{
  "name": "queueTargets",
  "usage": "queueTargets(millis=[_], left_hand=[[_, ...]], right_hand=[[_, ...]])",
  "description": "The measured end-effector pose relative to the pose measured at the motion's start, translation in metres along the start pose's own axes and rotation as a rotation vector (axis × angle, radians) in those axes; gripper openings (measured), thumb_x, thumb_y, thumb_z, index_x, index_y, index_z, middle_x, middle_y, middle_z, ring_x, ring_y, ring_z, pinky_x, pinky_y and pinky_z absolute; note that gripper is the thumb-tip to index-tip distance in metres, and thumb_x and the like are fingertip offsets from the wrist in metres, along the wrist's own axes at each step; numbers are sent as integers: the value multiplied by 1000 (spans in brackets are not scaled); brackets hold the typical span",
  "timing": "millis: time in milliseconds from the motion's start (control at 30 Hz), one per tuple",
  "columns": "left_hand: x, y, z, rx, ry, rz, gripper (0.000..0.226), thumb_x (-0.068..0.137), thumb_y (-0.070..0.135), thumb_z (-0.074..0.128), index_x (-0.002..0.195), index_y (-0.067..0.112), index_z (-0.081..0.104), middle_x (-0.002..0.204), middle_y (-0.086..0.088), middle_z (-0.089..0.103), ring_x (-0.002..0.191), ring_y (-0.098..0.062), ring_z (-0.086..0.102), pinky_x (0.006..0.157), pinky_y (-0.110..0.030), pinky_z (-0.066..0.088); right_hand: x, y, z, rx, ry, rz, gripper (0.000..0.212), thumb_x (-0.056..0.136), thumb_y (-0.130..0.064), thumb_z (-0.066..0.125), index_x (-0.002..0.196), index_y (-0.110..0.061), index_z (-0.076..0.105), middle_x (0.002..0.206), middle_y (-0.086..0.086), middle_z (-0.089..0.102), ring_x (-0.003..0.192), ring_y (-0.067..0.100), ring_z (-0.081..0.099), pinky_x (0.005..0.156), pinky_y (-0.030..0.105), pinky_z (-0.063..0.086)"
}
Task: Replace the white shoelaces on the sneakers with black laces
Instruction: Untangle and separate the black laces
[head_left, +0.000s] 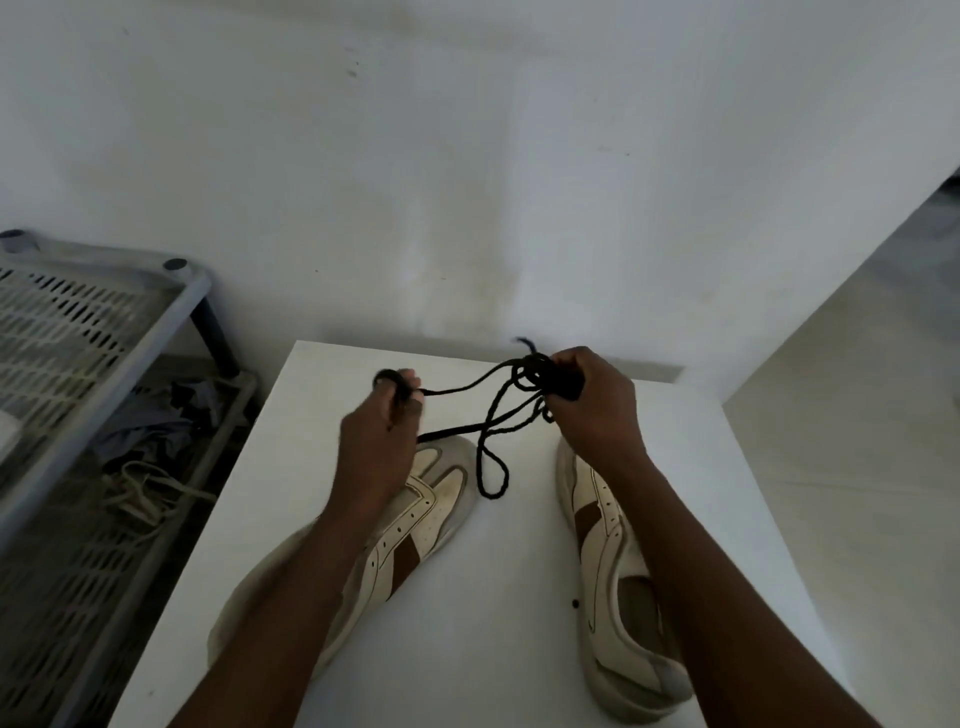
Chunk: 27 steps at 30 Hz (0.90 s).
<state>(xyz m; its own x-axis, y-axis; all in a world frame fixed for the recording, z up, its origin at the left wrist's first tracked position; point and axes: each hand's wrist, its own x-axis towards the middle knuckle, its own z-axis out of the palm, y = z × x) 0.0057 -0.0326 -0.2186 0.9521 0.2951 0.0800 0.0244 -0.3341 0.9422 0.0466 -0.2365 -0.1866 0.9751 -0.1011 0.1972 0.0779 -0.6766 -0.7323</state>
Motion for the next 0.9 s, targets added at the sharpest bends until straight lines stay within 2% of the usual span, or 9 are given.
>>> queueTargets(millis=[133,267,367,500,533,633,700,767,900], left_hand=[[-12,-6,18,305,-267,57,48,81,13,73,126,8,54,111,-3,63,100,-18,61,73,-8,36],[-18,-10,28,324,-184,147,20,83,10,69,102,4,66,90,0,69,81,-10,60,66,-7,37],[-12,-16,28,417,-120,174,20,80,20,56,78,3,66,70,-10,68,66,-28,64,61,-31,45],[-1,-9,15,234,-3,-11,7,90,14,61,87,9,65,77,-2,68,70,-14,64,59,-13,40],[0,-6,12,136,50,-60,7,92,16,60,88,11,63,77,1,68,70,-10,63,61,-13,43],[8,-8,6,-158,190,-174,11,94,18,56,90,9,62,71,-2,66,67,-13,64,68,-28,51],[10,-10,3,-257,257,-195,11,94,18,55,91,8,61,72,-5,64,64,-14,62,70,-33,52],[10,-10,1,-335,300,-201,12,95,18,54,89,10,60,73,-5,61,61,-12,59,68,-32,51],[11,-7,-4,-431,353,-189,7,95,18,56,92,14,61,75,-2,58,64,-12,56,67,-30,50]], right_hand=[[-8,-14,-17,587,-167,89,24,83,7,63,97,-11,68,83,3,71,76,19,68,72,31,54],[-12,-20,-24,936,-279,88,27,87,12,55,97,-9,66,84,0,70,79,13,66,73,26,54],[-8,-13,-18,851,-173,86,28,86,12,58,95,-12,67,84,-1,70,77,17,66,69,27,53],[7,15,-5,570,111,181,24,85,4,62,102,-13,65,90,2,72,78,23,70,75,42,58],[11,20,-5,509,187,195,26,84,3,62,104,-14,65,93,2,72,81,22,70,79,42,58],[22,23,-11,377,424,185,31,83,5,57,105,-17,62,99,0,69,84,9,64,77,18,54],[28,20,-15,354,535,94,34,80,6,53,103,-17,61,101,-1,68,87,16,65,77,25,55],[31,18,-14,325,545,-13,37,76,9,52,101,-17,61,99,-3,66,88,20,66,77,35,55],[24,28,4,104,363,-88,45,67,19,49,99,-8,64,99,5,63,92,21,60,80,28,49]])
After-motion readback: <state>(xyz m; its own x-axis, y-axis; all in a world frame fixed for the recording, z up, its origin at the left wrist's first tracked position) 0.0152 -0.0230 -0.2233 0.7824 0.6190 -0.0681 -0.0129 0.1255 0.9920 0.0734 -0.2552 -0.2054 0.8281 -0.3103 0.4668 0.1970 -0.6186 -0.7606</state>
